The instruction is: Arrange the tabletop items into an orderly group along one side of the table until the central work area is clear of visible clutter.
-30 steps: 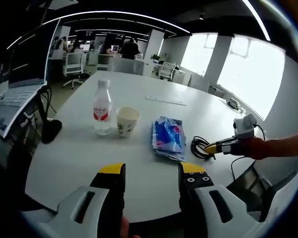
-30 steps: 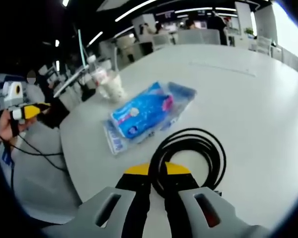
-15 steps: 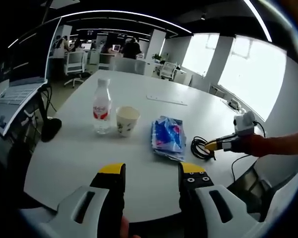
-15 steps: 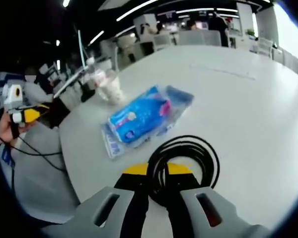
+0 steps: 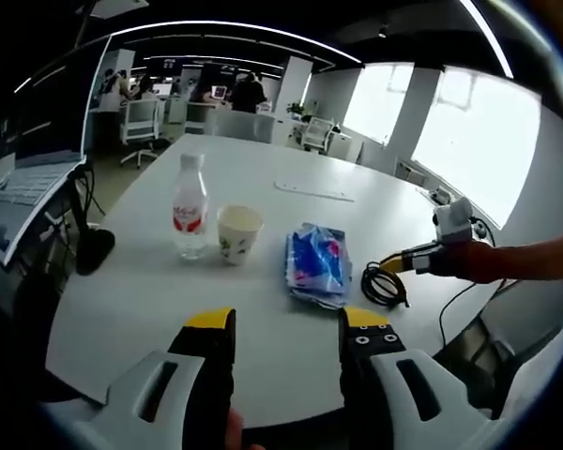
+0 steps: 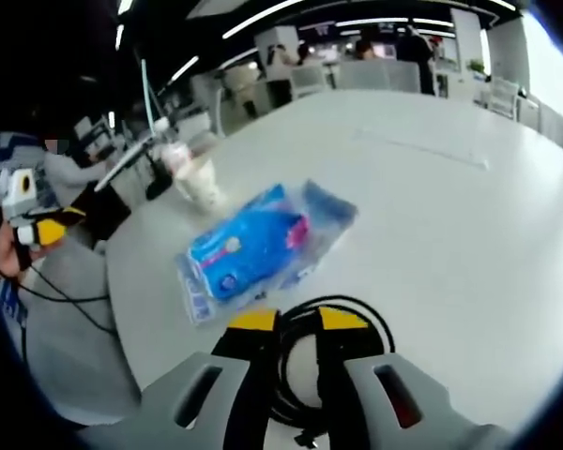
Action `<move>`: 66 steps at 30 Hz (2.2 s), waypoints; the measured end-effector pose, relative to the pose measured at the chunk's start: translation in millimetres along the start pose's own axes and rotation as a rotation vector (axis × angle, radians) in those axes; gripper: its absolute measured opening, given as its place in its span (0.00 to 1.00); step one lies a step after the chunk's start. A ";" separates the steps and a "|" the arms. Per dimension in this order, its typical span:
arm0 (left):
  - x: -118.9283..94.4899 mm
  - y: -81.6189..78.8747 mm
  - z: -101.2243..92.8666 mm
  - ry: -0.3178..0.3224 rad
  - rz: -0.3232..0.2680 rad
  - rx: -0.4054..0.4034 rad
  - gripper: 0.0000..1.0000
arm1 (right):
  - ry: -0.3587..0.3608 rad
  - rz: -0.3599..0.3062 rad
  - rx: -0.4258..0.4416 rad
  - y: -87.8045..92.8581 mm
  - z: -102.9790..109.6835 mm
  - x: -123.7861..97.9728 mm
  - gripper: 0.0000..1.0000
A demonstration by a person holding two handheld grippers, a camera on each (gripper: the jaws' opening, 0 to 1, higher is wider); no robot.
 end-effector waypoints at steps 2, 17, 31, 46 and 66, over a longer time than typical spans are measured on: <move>1.6 -0.6 -0.4 0.003 0.003 0.003 0.43 | -0.001 0.001 -0.012 -7.3 -1.6 2.2 0.13; 3.1 5.1 -0.5 0.005 0.028 0.007 0.43 | -0.009 0.012 -0.080 -49.1 -9.5 20.3 0.13; 4.1 6.3 -0.7 0.020 0.039 0.013 0.43 | -0.026 0.024 -0.037 -69.6 -10.5 41.6 0.12; -2.6 11.3 5.1 0.009 0.038 -0.004 0.43 | -0.039 0.024 0.085 -90.5 -12.2 64.2 0.11; -6.6 19.5 7.1 -0.001 0.031 -0.032 0.43 | -0.048 0.053 0.104 -73.8 -5.5 70.3 0.00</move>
Point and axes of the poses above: the point that each gripper's makers call its tool centre point, and the gripper's own axes: x roughly forward along the fingers, z roughly to its left, y roughly out of its underside, the point moved 9 cm from there along -x, roughly backward along the fingers, and after that the axes turned 11 degrees about z, right-handed, at the moved point
